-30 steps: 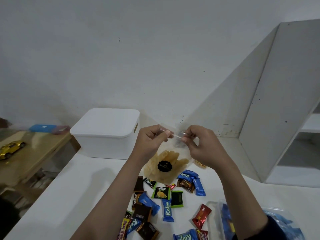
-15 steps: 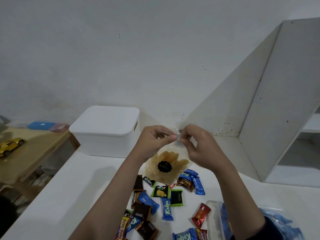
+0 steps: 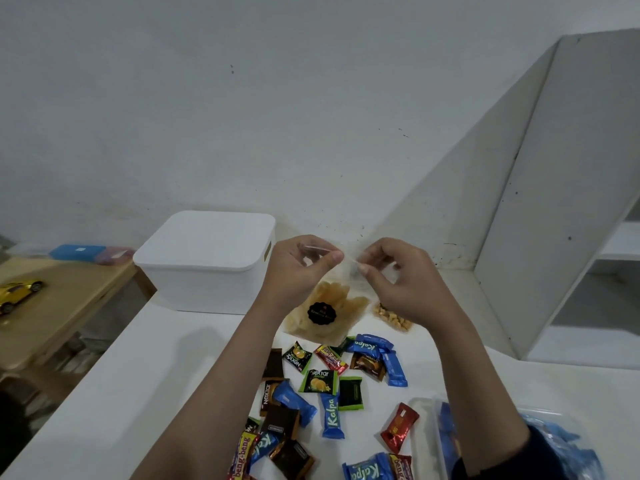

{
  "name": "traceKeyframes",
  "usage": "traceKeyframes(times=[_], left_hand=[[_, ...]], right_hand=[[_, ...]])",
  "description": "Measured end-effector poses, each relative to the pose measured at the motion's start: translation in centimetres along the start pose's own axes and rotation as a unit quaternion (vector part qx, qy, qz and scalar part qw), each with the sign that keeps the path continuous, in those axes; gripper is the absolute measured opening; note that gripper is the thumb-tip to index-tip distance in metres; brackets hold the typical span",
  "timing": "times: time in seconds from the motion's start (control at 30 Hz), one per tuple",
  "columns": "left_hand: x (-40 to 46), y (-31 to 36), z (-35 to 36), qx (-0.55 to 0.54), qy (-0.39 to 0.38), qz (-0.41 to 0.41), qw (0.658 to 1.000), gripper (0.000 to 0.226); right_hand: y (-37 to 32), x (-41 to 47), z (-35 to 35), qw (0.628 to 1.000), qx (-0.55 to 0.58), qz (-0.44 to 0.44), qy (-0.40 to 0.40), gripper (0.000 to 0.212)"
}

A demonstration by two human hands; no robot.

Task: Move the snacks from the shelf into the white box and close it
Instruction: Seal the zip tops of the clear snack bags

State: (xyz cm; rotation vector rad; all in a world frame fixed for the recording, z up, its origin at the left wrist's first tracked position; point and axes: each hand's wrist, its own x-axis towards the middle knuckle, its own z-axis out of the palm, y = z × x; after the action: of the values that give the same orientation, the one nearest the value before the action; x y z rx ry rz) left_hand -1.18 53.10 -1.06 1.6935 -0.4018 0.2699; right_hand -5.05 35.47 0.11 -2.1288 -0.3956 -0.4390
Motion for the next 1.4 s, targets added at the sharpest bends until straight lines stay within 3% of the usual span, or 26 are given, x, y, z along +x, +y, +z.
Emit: traceKeyframes(times=[0.33,0.47,0.57,0.67,0.8,1.1,1.27,1.4], left_hand=[[-0.5,0.4,-0.1,-0.016,-0.015,-0.057,0.998,0.013],[-0.6,1.2,-0.5,0.201,-0.034,-0.003,0.979,0.032],[-0.6,2.7,-0.1,0.380,-0.074,0.047,0.921,0.011],[-0.4,3.1,0.3,0.452,-0.094,0.069,0.885,0.009],[-0.4,3.1,0.9,0.437,-0.113,0.075,0.889,0.012],[-0.7,2.7,1.7,0.439,-0.064,0.154,0.883,0.007],[0.1,2.8,0.4,0.417,-0.067,0.106,0.900,0.012],[0.1,3.0,-0.2,0.399,-0.077,0.086,0.910,0.014]], right_hand=[[0.8,-0.4,0.6,0.998,-0.064,0.002,0.004,0.013],[1.6,-0.6,0.8,0.994,-0.109,-0.002,-0.007,0.013],[1.7,-0.7,0.9,0.994,-0.112,-0.008,-0.016,0.017],[1.7,-0.7,0.9,0.993,-0.112,-0.011,-0.024,0.019],[1.5,-0.8,1.1,0.994,-0.103,-0.019,-0.028,0.012],[1.2,-0.5,0.6,1.000,-0.028,0.004,0.000,0.011],[1.3,-0.5,-0.1,0.995,0.065,0.063,0.050,0.014],[1.0,-0.7,0.2,0.989,0.109,0.039,0.092,0.021]])
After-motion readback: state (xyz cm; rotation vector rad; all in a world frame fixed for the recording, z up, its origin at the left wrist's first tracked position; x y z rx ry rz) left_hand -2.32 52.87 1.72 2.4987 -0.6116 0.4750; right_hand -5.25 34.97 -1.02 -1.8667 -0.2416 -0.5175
